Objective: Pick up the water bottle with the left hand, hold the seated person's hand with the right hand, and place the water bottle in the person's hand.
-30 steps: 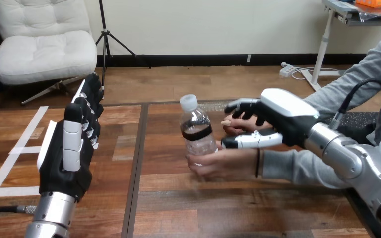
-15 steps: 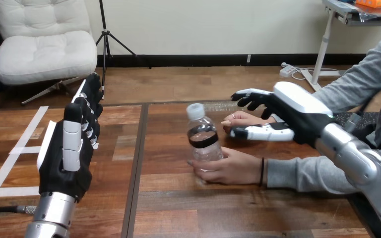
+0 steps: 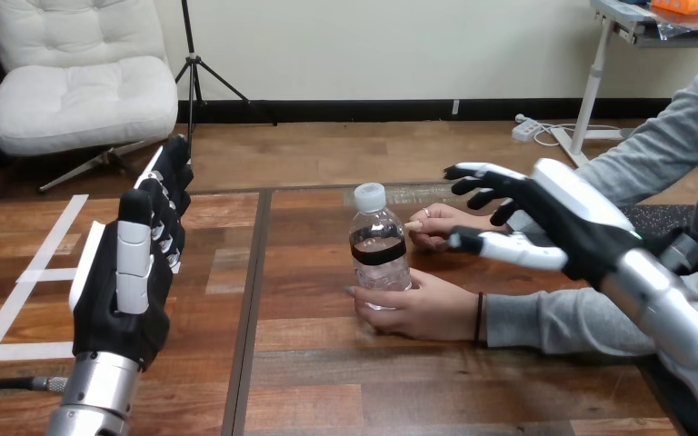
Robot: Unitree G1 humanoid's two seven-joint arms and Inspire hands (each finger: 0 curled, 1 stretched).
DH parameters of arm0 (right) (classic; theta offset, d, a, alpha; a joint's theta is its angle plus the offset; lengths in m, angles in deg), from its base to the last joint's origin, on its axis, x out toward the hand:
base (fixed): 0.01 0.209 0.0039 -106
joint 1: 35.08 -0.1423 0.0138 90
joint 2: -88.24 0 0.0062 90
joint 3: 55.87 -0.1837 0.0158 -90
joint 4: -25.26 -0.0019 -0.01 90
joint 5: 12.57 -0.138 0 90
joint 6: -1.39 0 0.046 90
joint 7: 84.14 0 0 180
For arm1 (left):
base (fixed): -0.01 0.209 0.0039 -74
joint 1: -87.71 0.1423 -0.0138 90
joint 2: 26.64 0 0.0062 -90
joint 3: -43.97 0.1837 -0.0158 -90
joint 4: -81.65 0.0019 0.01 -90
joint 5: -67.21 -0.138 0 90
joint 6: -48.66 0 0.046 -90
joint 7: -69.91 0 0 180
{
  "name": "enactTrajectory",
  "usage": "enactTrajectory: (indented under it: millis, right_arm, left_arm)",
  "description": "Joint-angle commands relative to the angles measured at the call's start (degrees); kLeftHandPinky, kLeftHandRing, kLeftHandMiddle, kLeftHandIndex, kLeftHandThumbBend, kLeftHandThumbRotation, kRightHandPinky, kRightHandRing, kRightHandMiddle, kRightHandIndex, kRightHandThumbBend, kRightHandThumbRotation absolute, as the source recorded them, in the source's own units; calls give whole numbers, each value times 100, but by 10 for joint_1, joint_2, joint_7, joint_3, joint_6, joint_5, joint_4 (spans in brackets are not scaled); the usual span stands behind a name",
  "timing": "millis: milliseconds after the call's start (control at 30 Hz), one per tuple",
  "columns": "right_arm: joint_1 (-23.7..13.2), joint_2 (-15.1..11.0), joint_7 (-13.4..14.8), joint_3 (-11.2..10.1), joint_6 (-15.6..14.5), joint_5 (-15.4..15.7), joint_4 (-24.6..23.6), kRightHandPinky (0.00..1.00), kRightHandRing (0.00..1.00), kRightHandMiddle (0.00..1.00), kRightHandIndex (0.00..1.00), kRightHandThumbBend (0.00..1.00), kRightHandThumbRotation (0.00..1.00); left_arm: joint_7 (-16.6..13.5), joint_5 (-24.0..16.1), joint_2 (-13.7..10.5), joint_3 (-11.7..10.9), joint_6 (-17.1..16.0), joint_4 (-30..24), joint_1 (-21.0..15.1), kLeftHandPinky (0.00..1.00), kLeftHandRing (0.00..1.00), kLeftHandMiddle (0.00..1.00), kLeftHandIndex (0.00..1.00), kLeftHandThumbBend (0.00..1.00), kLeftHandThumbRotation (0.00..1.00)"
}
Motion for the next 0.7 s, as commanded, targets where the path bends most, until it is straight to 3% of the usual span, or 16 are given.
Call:
enactTrajectory:
  millis: [0,133,333,500,667]
  right_arm:
    - [9,-3,-1,-46,25,-50,-47,66,77,82,85,100,100]
    - [29,6,-11,-61,44,-93,-58,69,79,83,86,100,100]
    - [64,35,-45,-83,79,-191,-72,75,83,85,87,100,100]
    - [106,68,-92,-92,43,-298,-130,82,87,88,88,100,100]
    - [145,102,-111,-97,1,-380,-193,83,86,87,87,100,100]
  left_arm:
    - [-1,-3,-1,7,1,-30,-14,100,98,96,91,97,100]
    - [-2,-4,0,7,3,-32,-13,100,97,95,91,97,100]
    - [-3,-6,0,8,0,-33,-12,100,97,95,90,96,100]
    - [-2,-5,1,9,1,-34,-11,100,98,95,90,94,100]
    - [0,-5,1,11,-1,-37,-9,100,98,95,90,93,100]
